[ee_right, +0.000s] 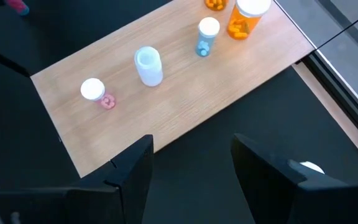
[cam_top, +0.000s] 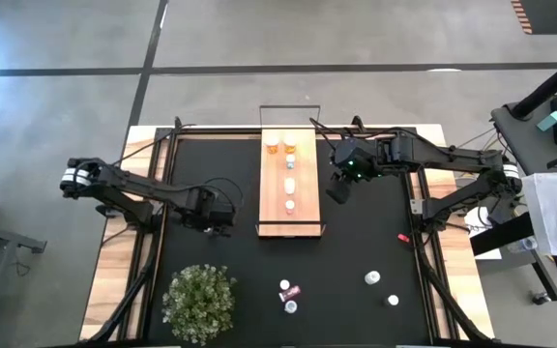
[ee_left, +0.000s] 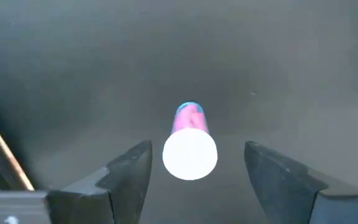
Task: Pick and place medicine bottles onto shelf by color
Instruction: Put the top blue pill bottle aligned with the other blue pill bottle on the shelf
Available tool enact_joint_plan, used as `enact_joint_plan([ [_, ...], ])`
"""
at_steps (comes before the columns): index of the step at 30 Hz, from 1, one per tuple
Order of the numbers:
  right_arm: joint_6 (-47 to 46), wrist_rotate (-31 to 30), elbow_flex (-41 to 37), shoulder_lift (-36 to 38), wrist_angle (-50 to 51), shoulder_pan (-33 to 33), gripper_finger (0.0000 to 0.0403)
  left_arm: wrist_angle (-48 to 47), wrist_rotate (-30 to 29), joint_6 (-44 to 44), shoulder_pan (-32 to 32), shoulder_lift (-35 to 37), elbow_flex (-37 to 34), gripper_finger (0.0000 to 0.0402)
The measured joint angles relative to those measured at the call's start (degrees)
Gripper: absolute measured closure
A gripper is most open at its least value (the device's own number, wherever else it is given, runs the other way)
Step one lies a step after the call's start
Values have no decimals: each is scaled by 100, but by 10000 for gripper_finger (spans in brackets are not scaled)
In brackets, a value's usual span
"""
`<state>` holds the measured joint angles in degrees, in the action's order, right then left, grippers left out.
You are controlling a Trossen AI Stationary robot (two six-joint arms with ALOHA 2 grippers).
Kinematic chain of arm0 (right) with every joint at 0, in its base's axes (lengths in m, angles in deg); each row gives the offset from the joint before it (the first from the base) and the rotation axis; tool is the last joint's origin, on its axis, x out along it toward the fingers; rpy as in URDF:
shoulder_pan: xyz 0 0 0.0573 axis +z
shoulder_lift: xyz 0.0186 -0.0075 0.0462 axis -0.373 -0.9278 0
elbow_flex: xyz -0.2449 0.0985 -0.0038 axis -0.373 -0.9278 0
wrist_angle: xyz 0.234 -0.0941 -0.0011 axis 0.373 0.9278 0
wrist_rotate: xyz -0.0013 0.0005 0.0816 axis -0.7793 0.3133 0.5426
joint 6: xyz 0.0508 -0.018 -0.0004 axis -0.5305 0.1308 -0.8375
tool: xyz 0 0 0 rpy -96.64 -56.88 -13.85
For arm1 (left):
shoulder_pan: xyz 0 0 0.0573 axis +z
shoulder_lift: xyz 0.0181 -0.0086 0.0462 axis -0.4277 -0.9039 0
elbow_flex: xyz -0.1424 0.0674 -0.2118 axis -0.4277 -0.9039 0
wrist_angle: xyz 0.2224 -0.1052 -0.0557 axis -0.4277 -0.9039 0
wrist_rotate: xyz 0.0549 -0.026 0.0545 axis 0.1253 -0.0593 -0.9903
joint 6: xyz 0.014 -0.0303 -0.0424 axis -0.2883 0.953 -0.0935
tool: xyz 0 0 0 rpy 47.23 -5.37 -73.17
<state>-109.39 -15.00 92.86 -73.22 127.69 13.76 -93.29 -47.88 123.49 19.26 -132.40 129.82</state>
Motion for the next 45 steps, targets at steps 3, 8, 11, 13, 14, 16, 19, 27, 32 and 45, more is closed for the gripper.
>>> enact_joint_plan([
  [3, 1, 0, 0, 0, 0, -2, 197, 55, 4, 4, 0, -8, -22, 173],
  [8, 1, 0, 0, 0, 0, 0, 197, 81, 4, 4, 0, -44, -69, 219],
  [11, 0, 0, 0, 0, 0, -2, 197, 139, 4, 4, 1, -44, -71, 249],
  [13, 2, 0, 0, 0, 0, 0, 197, 139, 6, 4, 2, -44, -71, 269],
  [14, 1, 0, 0, 0, 0, -1, 197, 141, 6, 4, 2, -44, -69, 278],
  [16, 0, 0, 0, 0, -1, 0, 197, 146, 6, 4, 2, -44, -67, 295],
  [19, 2, 0, 0, 0, -2, 0, 197, 153, 6, 2, 7, -44, -50, 309],
  [27, 1, 0, 0, 0, -7, 0, 197, 127, -159, -420, 280, 56, 263, 296],
  [32, 2, 0, 0, 0, -7, 0, 197, 78, -298, -1291, 902, 160, 638, 300],
  [45, 2, 0, 0, 0, -10, 0, 197, -110, -141, -4215, 2434, -842, 2168, 301],
])
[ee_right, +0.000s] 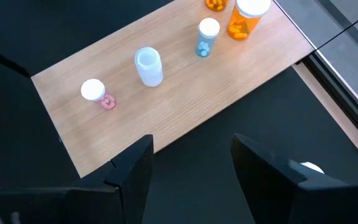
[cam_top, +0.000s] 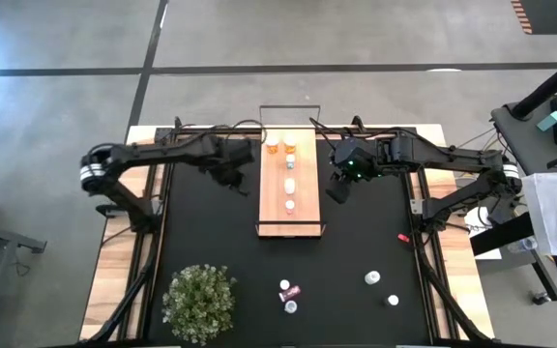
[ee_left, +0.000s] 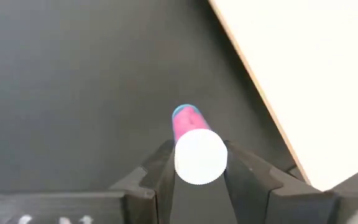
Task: Pick and place medicine bottles onto shelf by color
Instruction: Put the top blue pill bottle aligned with the other blue pill bottle on the shelf
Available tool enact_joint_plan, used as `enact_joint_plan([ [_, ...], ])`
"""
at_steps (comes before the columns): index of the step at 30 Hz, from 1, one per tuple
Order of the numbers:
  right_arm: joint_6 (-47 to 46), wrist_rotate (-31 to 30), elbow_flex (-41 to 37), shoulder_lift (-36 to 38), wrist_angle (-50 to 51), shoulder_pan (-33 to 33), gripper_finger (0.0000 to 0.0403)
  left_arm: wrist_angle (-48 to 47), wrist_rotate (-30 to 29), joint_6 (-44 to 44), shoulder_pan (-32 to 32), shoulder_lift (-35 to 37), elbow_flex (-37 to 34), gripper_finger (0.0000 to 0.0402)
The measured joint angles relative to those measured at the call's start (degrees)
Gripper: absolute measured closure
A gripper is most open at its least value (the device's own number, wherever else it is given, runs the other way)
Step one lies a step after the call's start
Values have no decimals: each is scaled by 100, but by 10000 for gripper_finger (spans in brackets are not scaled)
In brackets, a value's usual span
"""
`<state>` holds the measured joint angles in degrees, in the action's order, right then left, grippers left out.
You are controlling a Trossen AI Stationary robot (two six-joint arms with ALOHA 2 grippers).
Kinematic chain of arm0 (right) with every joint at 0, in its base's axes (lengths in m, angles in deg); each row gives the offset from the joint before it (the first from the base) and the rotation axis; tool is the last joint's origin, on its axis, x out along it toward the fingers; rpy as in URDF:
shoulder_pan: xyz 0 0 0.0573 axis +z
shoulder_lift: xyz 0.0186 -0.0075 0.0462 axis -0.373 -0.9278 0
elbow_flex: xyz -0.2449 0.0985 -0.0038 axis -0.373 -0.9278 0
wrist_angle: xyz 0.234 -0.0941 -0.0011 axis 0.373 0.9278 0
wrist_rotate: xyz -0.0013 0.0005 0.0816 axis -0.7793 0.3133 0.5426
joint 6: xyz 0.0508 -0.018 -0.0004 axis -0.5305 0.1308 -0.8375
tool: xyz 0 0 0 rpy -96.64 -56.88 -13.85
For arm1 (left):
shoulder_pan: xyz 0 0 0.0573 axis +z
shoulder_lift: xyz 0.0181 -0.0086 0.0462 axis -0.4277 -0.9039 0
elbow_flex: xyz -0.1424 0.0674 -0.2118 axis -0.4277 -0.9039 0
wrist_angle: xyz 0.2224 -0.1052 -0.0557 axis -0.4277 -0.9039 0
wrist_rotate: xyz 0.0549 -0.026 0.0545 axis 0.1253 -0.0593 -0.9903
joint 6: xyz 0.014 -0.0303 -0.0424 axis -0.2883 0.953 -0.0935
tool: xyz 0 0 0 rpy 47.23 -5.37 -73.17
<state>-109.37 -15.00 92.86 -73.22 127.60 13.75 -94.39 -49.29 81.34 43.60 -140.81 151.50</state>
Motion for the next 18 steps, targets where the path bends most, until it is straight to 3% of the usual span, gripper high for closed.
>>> enact_joint_plan([
  [8, 0, 0, 0, 0, -1, 0, 197, -366, 15, -1591, 450, -1033, 1192, 295],
  [18, 0, 1, 0, 0, -1, 0, 197, -398, 147, -2324, 565, -1685, 2124, 293],
])
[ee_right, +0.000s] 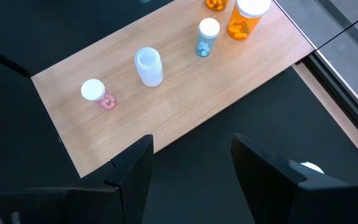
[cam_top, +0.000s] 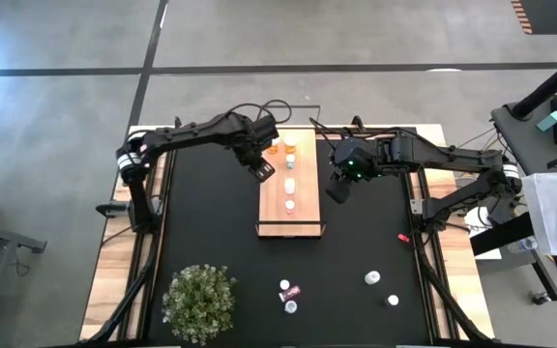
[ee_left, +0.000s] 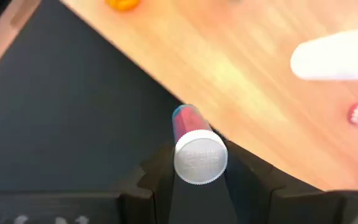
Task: Pick and place medicine bottles onto shelf by color
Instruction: Put the top blue pill bottle aligned with the other blue pill bottle on the shelf
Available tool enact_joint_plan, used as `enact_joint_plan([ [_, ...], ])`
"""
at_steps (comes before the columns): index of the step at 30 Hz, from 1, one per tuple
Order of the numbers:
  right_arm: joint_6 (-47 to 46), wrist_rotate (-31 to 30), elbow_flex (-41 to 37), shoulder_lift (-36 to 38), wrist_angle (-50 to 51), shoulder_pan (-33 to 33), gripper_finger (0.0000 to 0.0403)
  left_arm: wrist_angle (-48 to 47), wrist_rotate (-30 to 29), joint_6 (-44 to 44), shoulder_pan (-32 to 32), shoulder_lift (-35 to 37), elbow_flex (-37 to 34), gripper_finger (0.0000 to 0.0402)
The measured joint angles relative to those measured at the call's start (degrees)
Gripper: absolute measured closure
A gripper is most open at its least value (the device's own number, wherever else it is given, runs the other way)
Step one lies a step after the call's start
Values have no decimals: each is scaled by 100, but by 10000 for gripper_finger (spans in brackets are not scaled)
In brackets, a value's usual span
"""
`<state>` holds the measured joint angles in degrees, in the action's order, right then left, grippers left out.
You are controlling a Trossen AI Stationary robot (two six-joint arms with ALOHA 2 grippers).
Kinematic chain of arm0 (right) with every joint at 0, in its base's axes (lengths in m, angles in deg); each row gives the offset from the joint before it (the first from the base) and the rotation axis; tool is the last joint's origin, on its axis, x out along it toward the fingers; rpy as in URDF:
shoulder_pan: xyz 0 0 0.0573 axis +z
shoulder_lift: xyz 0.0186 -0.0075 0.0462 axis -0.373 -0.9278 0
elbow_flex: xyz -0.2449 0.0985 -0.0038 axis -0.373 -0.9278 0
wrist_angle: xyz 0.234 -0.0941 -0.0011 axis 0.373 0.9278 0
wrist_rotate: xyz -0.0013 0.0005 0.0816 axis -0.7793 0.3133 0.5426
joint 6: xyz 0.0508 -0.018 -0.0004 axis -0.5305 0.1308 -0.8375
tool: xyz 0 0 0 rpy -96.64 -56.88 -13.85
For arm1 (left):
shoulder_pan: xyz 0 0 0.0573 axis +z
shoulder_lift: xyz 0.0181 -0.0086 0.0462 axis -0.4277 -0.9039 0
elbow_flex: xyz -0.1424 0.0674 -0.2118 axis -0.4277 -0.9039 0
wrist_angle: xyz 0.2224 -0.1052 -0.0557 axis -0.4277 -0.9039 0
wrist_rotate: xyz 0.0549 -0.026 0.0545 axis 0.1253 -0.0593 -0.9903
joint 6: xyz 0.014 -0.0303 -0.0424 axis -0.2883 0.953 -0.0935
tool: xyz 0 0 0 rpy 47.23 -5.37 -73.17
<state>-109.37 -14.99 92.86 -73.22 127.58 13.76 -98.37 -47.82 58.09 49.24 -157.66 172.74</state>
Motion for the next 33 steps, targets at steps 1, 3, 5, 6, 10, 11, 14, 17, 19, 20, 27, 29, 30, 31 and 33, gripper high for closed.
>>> enact_joint_plan([
  [1, 0, 0, 0, 0, 0, -1, 197, -45, 0, -75, -2, -76, 105, 293],
  [3, 0, -1, 0, 0, 0, -1, 197, -129, 4, -216, 1, -238, 324, 293],
  [5, 0, -1, 0, 0, 0, -2, 197, -250, 8, -341, 11, -408, 518, 293],
  [6, 0, -1, 0, 0, 0, -2, 197, -314, 15, -397, 14, -495, 617, 293],
  [10, 0, 0, 0, 0, -1, -1, 197, -366, 15, -573, 35, -728, 899, 293],
  [11, 0, -1, 0, 0, 0, 0, 197, -368, 17, -610, 39, -774, 955, 292],
  [14, 0, -1, 0, 0, -2, -2, 197, -370, 19, -669, 47, -864, 1063, 292],
  [17, 0, -1, 0, 0, 0, -2, 197, -359, 20, -706, 47, -932, 1125, 292],
  [19, -1, 1, 0, 0, 0, 0, 197, -323, 24, -745, 47, -972, 1149, 292],
  [20, 0, 1, 0, 0, 0, 0, 197, -305, 24, -797, 46, -977, 1149, 292],
  [27, -1, -1, 0, 0, 0, -2, 197, -102, 26, -1051, 48, -977, 1151, 292],
  [29, 0, 0, 0, 0, 0, -2, 197, -65, 26, -1134, 48, -977, 1148, 292],
  [30, 0, 1, 0, 0, 0, -2, 197, -55, 26, -1159, 48, -977, 1132, 292],
  [31, 0, 1, 0, 0, 0, -1, 197, -28, 26, -1174, 48, -977, 1109, 292],
  [33, 0, 1, 0, 0, 0, 0, 197, 52, 26, -1253, 48, -977, 1081, 292],
])
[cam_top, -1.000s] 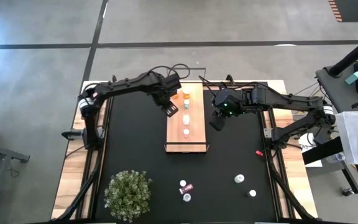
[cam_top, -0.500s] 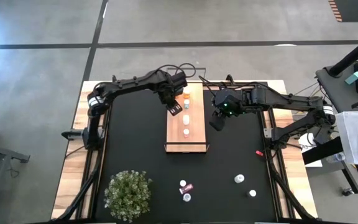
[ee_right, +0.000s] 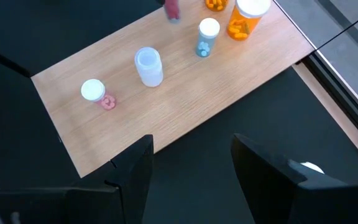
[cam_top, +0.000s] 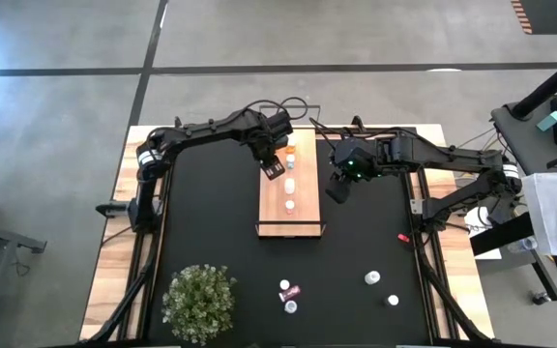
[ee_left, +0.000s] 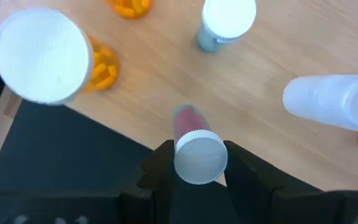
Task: Pick and place medicine bottles onto shelf by color
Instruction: Put the top blue pill bottle aligned with the other blue pill bottle on the shelf
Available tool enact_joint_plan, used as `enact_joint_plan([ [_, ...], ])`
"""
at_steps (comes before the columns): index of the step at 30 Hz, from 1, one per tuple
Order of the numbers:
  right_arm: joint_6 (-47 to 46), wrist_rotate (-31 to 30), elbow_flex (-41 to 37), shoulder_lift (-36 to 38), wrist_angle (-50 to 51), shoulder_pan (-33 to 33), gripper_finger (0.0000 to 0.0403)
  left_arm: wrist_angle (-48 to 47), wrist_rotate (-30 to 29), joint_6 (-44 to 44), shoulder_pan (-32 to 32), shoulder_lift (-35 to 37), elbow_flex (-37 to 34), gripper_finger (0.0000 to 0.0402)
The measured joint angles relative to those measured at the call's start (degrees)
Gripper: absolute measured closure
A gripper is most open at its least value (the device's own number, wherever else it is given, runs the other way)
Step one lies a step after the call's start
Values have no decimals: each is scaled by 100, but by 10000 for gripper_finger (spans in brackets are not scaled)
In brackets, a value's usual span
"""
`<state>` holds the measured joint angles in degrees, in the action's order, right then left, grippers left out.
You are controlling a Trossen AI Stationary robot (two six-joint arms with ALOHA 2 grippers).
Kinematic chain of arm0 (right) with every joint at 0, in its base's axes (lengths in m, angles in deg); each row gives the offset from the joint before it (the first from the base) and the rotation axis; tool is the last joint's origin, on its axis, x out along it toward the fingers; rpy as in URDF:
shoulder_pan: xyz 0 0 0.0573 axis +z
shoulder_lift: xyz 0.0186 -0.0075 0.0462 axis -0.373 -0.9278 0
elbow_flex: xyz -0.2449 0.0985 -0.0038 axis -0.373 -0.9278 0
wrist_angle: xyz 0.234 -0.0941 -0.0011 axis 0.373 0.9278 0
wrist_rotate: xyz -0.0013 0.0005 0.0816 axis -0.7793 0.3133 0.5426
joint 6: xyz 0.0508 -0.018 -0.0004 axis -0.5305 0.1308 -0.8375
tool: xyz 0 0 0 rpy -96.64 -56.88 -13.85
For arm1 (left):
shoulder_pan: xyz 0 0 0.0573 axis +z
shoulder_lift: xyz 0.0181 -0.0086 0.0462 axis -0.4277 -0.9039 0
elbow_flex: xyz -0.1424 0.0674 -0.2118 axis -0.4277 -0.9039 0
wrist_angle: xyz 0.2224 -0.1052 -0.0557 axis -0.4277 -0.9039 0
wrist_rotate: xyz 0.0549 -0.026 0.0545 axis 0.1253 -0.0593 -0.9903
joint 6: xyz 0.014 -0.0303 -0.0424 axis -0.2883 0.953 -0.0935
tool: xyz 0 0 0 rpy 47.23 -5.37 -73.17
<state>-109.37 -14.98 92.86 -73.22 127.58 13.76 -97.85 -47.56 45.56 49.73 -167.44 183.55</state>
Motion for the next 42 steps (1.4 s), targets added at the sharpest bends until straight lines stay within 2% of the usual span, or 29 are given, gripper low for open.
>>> enact_joint_plan([
  [13, 0, -2, 0, 0, -2, -2, 197, 288, -57, -360, 2, 9, -243, 292],
  [42, 0, -1, 0, 0, -2, -2, 197, 576, -90, -311, 114, 11, -363, 292],
])
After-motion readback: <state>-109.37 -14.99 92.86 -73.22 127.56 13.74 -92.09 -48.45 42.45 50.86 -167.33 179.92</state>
